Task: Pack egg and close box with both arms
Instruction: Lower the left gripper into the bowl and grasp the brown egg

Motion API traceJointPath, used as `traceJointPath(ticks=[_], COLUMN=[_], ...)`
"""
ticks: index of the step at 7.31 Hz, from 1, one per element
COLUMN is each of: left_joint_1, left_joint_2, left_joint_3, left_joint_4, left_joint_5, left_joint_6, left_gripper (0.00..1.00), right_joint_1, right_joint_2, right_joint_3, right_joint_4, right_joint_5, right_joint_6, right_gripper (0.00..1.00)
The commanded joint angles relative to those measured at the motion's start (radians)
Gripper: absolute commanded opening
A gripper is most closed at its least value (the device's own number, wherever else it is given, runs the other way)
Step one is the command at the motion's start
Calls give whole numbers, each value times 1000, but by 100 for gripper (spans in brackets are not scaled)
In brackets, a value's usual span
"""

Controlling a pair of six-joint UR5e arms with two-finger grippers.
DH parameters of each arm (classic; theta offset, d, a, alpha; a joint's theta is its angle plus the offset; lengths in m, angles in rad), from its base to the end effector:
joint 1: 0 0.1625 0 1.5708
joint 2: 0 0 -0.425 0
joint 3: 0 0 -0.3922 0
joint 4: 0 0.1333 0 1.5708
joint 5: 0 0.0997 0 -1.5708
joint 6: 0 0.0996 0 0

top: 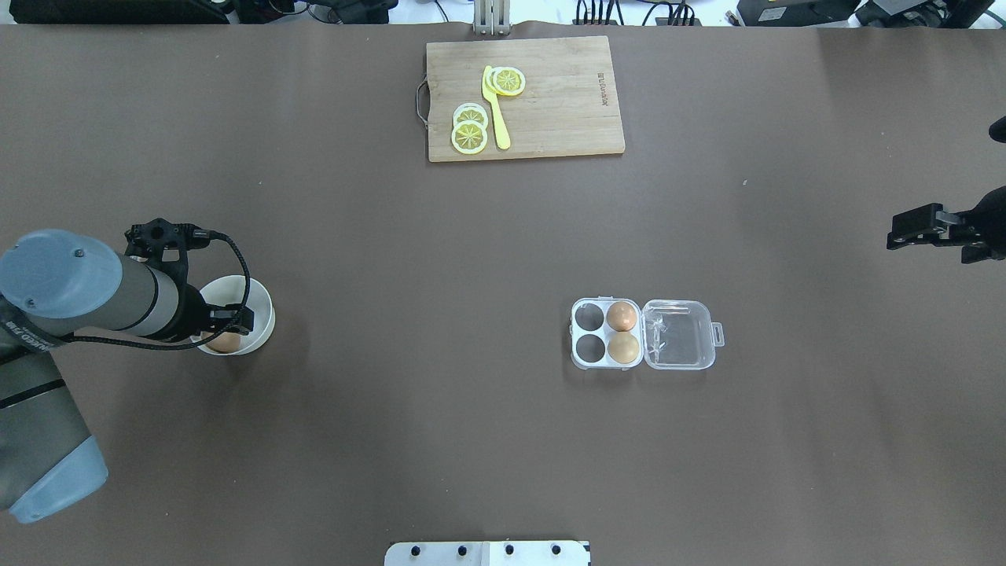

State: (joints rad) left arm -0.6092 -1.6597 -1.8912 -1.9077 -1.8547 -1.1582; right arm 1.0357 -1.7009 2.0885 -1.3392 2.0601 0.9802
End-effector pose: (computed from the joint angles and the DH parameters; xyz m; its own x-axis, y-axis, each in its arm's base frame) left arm 0.3790 -0.3929 0.4323 0.7094 -0.0256 -0.7044 0.1189 0.9894 0.0838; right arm -0.1501 -0.4228 0.4494 0.6903 0.2005 0.6952 -0.2839 0.9588 0.0053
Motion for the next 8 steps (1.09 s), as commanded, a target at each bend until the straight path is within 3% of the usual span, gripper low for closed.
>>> traceJointPath(ticks=[1, 8], left_joint_1=[5, 28], left_joint_2=[-12, -31], left_joint_3=[15, 35], left_joint_4=[1, 1], left_joint_5=[12, 15], left_joint_6=[0, -2], left_gripper=[72, 72], right_joint_1=[-2, -6], right_joint_2=[1, 1], right_joint_3=[-1, -1], right_joint_4=[0, 0], right_joint_5=[0, -9], right_joint_6=[0, 0], right_gripper=[99, 99])
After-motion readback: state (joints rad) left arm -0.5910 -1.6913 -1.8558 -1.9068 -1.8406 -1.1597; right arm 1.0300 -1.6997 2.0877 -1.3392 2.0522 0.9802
